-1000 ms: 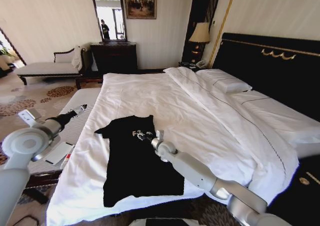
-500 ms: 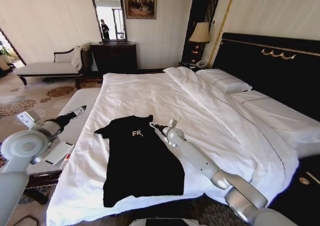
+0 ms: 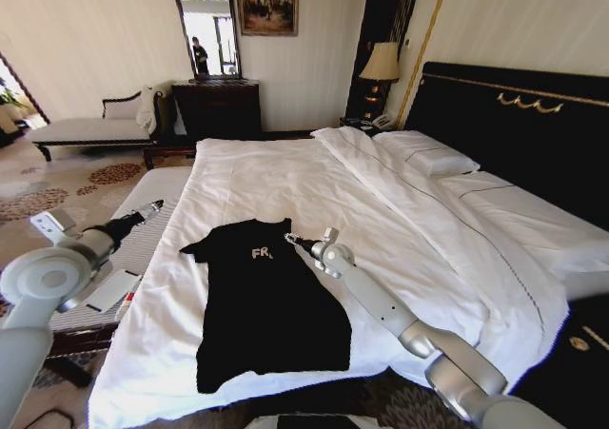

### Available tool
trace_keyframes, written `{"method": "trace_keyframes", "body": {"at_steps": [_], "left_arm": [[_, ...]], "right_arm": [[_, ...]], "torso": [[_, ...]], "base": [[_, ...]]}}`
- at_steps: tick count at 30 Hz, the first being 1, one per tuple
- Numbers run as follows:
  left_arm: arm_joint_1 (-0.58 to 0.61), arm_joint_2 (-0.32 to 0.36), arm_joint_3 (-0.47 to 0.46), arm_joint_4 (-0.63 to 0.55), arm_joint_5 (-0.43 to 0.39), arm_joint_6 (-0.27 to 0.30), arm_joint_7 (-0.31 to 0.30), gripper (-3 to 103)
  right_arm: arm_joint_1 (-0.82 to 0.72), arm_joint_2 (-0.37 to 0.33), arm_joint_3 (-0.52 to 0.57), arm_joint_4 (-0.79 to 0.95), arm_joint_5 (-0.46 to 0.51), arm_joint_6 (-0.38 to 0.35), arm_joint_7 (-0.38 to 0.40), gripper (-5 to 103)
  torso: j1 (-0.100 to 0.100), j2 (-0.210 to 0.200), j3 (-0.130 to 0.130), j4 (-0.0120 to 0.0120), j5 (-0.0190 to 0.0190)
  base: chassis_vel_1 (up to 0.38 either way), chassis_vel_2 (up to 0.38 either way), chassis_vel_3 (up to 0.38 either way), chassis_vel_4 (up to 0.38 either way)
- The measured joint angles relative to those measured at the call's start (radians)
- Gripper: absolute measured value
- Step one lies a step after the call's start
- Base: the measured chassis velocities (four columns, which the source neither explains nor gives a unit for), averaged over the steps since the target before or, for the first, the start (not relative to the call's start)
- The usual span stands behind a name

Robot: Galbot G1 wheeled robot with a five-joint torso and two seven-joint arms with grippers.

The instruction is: Fold the clothes on the bed.

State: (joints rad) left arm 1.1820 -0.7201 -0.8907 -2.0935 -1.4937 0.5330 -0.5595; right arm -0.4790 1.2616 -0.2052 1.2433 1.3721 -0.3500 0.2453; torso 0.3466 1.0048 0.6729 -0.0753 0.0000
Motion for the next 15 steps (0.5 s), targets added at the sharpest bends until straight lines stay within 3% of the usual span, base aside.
{"method": "trace_keyframes", "body": {"at_steps": [7, 15], "left_arm": [[0.004, 0.0, 0.0, 0.004, 0.008, -0.004, 0.004, 100], [0.003, -0.002, 0.002, 0.012, 0.022, -0.013, 0.017, 100]], "right_arm": [[0.002, 0.019, -0.015, -0.02, -0.03, -0.007, -0.023, 101], [0.016, 0.024, -0.021, -0.03, -0.056, -0.001, -0.036, 79]], "torso": [[0.0, 0.0, 0.0, 0.0, 0.0], [0.0, 0.0, 0.0, 0.0, 0.0]], "base": [[0.0, 0.0, 0.0, 0.0], [0.0, 0.0, 0.0, 0.0]]}}
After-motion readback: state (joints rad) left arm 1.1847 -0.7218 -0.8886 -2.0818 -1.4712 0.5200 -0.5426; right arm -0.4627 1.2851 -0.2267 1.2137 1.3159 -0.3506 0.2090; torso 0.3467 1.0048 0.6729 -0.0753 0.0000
